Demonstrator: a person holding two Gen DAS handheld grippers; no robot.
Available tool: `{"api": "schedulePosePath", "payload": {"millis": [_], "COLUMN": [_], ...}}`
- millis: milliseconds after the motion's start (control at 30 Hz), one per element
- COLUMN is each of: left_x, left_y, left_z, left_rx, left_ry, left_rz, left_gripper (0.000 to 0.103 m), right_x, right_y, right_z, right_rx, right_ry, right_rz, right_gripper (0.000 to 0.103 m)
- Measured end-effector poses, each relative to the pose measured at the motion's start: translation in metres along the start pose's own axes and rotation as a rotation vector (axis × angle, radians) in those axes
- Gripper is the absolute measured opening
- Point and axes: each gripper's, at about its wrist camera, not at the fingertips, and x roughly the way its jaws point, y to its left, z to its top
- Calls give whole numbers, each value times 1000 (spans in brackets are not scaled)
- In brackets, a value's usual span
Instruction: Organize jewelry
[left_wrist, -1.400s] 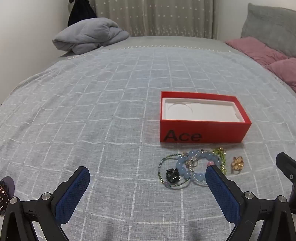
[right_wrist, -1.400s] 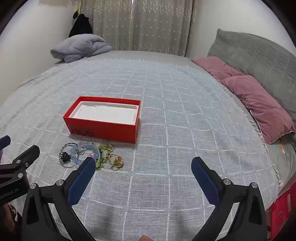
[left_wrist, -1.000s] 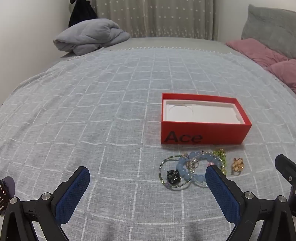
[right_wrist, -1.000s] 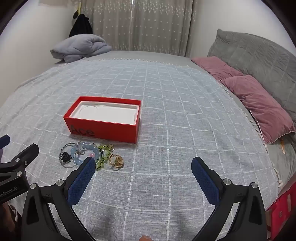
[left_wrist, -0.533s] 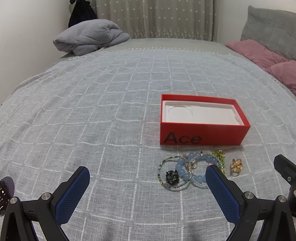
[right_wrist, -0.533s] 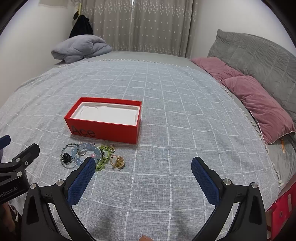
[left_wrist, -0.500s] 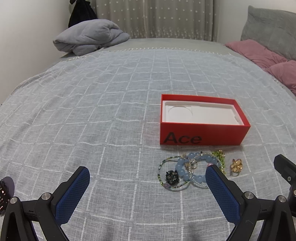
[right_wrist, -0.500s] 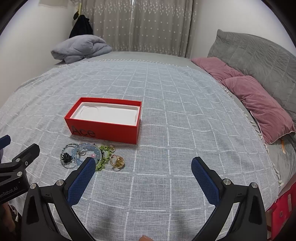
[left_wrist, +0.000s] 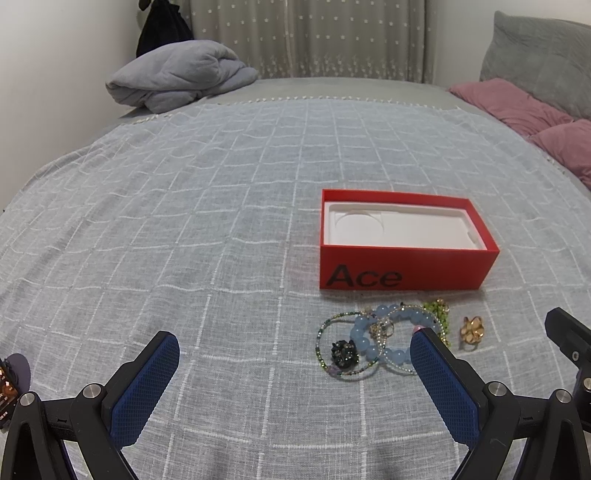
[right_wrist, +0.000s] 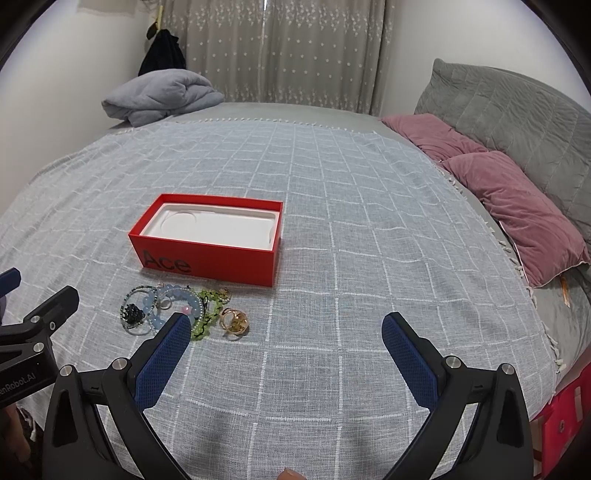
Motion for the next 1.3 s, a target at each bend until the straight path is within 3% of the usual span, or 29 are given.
{"api": "schedulePosePath", "payload": {"millis": [1167, 1300], "left_x": [5, 10], "left_y": [5, 4], "left_z": [3, 12], "left_rx": [19, 70], "left_ry": [6, -14], "left_rz": [13, 10], "left_gripper": [103, 103], "right_x": [6, 9], "right_y": [-6, -10], "right_z": [2, 5], "right_rx": [6, 13], "right_ry": [17, 23], "right_rz": [5, 14], "right_gripper": [103, 103]}}
